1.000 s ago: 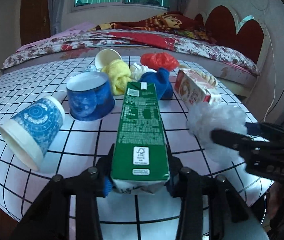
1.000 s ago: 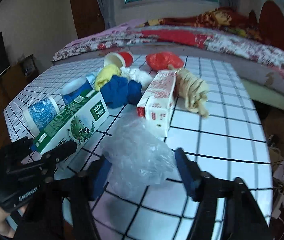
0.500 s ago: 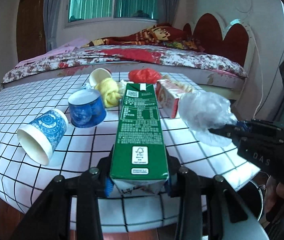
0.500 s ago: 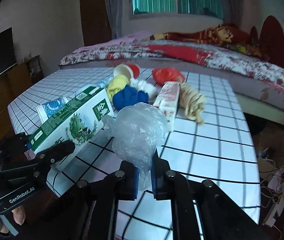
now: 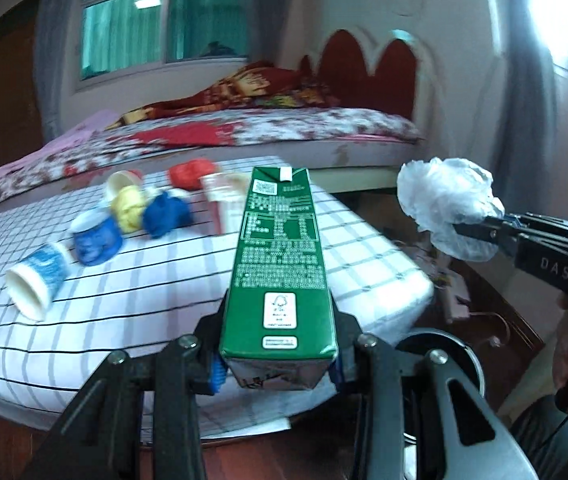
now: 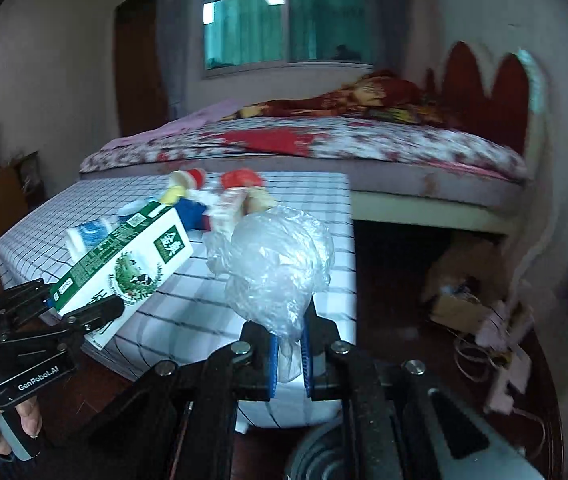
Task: Collect trash
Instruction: 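Carry both items over the black bin and open both grippers to drop them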
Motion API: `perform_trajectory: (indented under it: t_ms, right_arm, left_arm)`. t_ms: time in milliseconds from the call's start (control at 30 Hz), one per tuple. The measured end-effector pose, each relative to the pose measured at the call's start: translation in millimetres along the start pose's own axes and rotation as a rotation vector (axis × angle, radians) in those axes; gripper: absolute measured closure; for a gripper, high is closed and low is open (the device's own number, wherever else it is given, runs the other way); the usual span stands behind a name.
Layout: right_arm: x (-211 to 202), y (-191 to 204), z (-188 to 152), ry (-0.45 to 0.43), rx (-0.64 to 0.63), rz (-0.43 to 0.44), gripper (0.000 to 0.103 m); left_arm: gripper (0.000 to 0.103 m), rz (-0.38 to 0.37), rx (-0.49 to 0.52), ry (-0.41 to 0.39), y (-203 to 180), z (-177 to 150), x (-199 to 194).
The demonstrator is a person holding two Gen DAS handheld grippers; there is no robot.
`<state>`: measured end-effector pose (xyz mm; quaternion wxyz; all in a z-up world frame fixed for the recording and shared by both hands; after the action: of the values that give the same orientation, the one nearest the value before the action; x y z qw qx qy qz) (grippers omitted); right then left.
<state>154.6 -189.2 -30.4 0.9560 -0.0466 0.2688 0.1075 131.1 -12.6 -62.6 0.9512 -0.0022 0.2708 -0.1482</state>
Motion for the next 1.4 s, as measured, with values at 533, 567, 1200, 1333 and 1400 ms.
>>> perform_trajectory:
  t_ms: [533,567,1200,1333,1400]
  right_arm:
    - [-26.4,-109.7,-126.1,0.212,0.168,-0.127,0.093]
    - [-24.0,-113.6,-131.8,0.225,0.17,-0.131,0.093]
    - [45.4,-145.5,-199.2,0.411,0.178,-0.187,0.021]
    - [37.7,-136.1,-202.6,0.385,0.159,-0.207,0.001]
    - [35.0,-131.7,-198.0,0.368,0.14,-0.221,0.001]
  left_arm:
    - [0.063,-0.303,0.13,0.201,-137.0,-57.4,32.6]
    - [0.063,-0.308,0.125,0.227,-141.3,-62.8,40.6]
    - [0.004,-0.172,-0.033,0.377,-113.6,-106.5,95.7]
    - [0.001,-0.099,-0.018,0.36,-103.8,-110.4,92.4]
    - [0.001,-0.086,-0.012,0.351,-102.2,-108.3,91.5]
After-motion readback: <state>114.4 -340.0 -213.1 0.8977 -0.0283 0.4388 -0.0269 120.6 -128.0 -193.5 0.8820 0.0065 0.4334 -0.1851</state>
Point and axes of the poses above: each gripper's, at about its wrist camera, not at the fingertips, and x roughly the way its jaws point, y to its left, z to its top, the point moved 5 cm from there along x, roughly the way its jaws point, and after that the axes turned 6 degrees about -z, right-handed, at the moved point
